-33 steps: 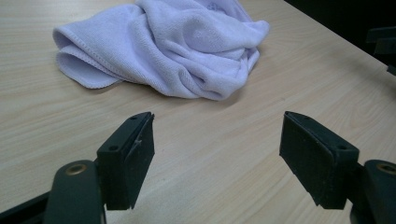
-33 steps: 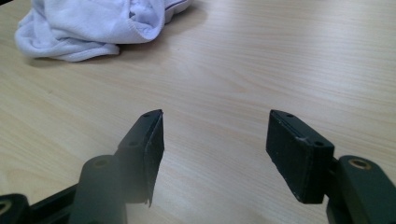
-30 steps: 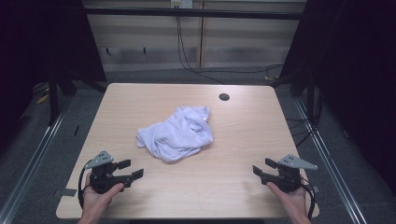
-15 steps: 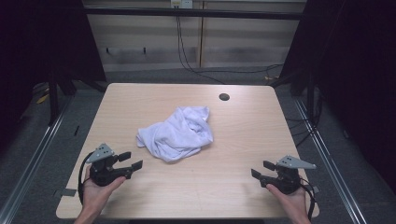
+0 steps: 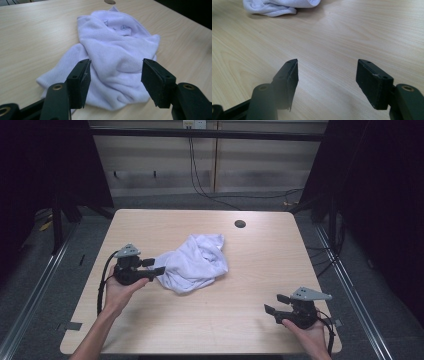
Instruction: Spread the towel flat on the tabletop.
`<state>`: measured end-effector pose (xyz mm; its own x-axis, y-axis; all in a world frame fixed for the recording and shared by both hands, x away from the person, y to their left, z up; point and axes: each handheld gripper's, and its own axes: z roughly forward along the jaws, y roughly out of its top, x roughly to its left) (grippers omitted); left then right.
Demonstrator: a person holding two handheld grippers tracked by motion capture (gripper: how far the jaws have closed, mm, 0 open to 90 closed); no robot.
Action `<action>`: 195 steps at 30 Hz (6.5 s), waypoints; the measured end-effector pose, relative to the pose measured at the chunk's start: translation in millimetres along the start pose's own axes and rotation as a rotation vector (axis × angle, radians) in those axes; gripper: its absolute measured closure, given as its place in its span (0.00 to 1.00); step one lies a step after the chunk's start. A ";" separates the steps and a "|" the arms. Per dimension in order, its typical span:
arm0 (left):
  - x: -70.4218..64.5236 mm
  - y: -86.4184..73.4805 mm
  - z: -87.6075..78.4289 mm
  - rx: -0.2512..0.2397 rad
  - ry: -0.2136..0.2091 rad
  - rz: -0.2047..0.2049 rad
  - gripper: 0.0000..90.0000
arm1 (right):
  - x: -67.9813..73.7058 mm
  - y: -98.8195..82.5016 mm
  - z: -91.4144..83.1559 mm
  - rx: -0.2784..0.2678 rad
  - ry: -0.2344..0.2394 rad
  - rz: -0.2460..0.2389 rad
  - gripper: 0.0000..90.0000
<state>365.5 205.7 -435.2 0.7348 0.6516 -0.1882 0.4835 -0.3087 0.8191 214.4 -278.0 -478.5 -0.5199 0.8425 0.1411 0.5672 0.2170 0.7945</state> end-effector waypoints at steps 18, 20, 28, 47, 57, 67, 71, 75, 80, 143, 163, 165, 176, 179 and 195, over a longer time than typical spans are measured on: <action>2.6 -27.3 56.4 0.219 -0.002 0.018 0.70 | 4.6 -1.2 2.5 0.034 0.017 -0.039 0.37; -5.5 -35.8 50.4 0.202 -0.034 0.015 0.71 | 5.2 -1.1 3.9 0.044 0.025 -0.036 0.37; -33.3 -51.5 37.2 0.203 -0.090 0.048 0.71 | 7.3 0.6 9.3 0.062 0.048 -0.035 0.39; -83.9 -68.8 -0.8 0.231 -0.312 0.063 0.55 | 24.1 29.8 27.6 0.036 0.138 -0.089 0.50; -70.6 -15.0 17.8 0.088 -0.274 0.049 0.55 | 42.1 76.2 69.7 0.038 0.190 -0.175 0.61; -67.3 -25.3 74.9 0.263 -0.241 0.022 0.46 | 45.7 78.0 120.5 0.106 0.206 -0.207 0.49; -66.1 -30.6 81.2 0.264 -0.288 0.003 0.56 | 50.6 74.1 129.6 0.127 0.226 -0.215 0.46; -66.6 -30.1 77.1 0.249 -0.299 0.031 0.77 | 59.2 69.6 136.4 0.149 0.195 -0.218 0.55; -61.9 -29.3 66.3 0.196 -0.326 0.011 0.83 | 60.8 69.7 133.3 0.138 0.201 -0.211 0.88; -19.9 117.2 -88.5 -0.409 0.062 0.125 0.92 | -24.1 287.4 4.6 -0.374 -0.015 -0.107 0.95; -80.4 -77.5 -24.2 0.044 -0.249 0.002 0.83 | -16.3 38.5 32.7 0.070 0.043 -0.023 0.86; -86.2 -77.8 -27.1 0.038 -0.275 -0.002 0.80 | -19.6 34.2 31.0 0.081 0.039 -0.016 0.84; -41.6 -67.0 -39.3 -0.029 -0.117 -0.063 0.62 | -54.8 10.9 -7.7 0.115 -0.099 0.115 0.46; -31.4 -64.4 -30.8 -0.027 -0.101 -0.084 0.60 | -58.5 7.4 -12.2 0.103 -0.090 0.124 0.42; -21.1 -69.4 9.0 0.150 -0.087 -0.076 0.95 | -46.5 19.0 -12.0 -0.015 0.030 0.103 0.32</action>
<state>320.8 207.1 -493.0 0.7288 0.6168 -0.2974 0.5997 -0.3652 0.7120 241.7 -318.9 -463.0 -0.4781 0.8450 0.2398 0.6088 0.1220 0.7839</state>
